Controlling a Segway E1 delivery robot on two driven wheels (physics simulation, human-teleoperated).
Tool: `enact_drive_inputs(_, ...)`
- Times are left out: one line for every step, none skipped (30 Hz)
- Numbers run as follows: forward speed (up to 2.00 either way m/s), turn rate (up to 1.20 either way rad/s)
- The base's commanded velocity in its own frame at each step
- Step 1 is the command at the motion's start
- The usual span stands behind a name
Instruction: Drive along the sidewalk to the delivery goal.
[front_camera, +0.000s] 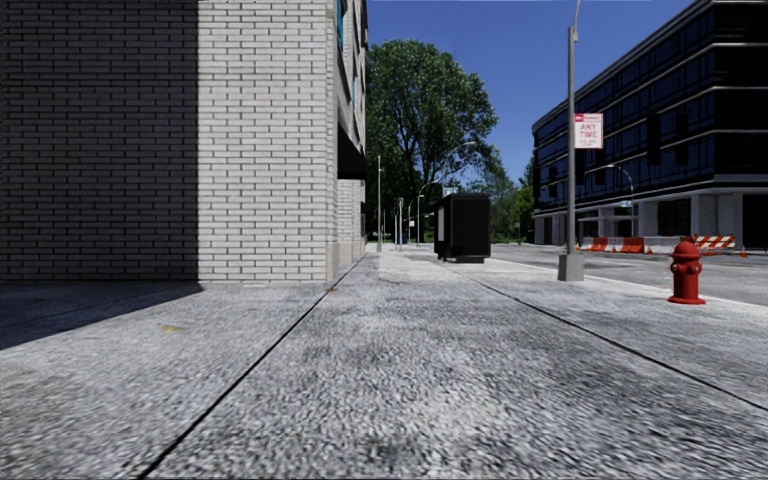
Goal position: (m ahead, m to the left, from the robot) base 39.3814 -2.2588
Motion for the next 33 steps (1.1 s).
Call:
enact_drive_inputs(2.0,0.0)
enact_drive_inputs(2.0,0.0)
enact_drive_inputs(2.0,0.0)
enact_drive_inputs(2.0,0.0)
enact_drive_inputs(2.0,0.0)
enact_drive_inputs(2.0,0.0)
enact_drive_inputs(2.0,0.0)
enact_drive_inputs(2.0,0.0)
enact_drive_inputs(2.0,0.0)
enact_drive_inputs(2.0,0.0)
enact_drive_inputs(2.0,0.0)
enact_drive_inputs(2.0,0.0)
enact_drive_inputs(2.0,0.0)
enact_drive_inputs(2.0,0.0)
enact_drive_inputs(2.0,0.0)
enact_drive_inputs(2.0,0.0)
enact_drive_inputs(2.0,0.0)
enact_drive_inputs(2.0,0.0)
enact_drive_inputs(2.0,0.0)
enact_drive_inputs(2.0,0.0)
enact_drive_inputs(2.0,0.0)
enact_drive_inputs(2.0,0.0)
enact_drive_inputs(2.0,0.0)
enact_drive_inputs(2.0,0.0)
enact_drive_inputs(2.0,0.0)
enact_drive_inputs(2.0,0.0)
enact_drive_inputs(2.0,0.0)
enact_drive_inputs(2.0,0.0)
enact_drive_inputs(2.0,0.0)
enact_drive_inputs(2.0,0.0)
enact_drive_inputs(2.0,0.0)
enact_drive_inputs(2.0,0.0)
enact_drive_inputs(2.0,0.0)
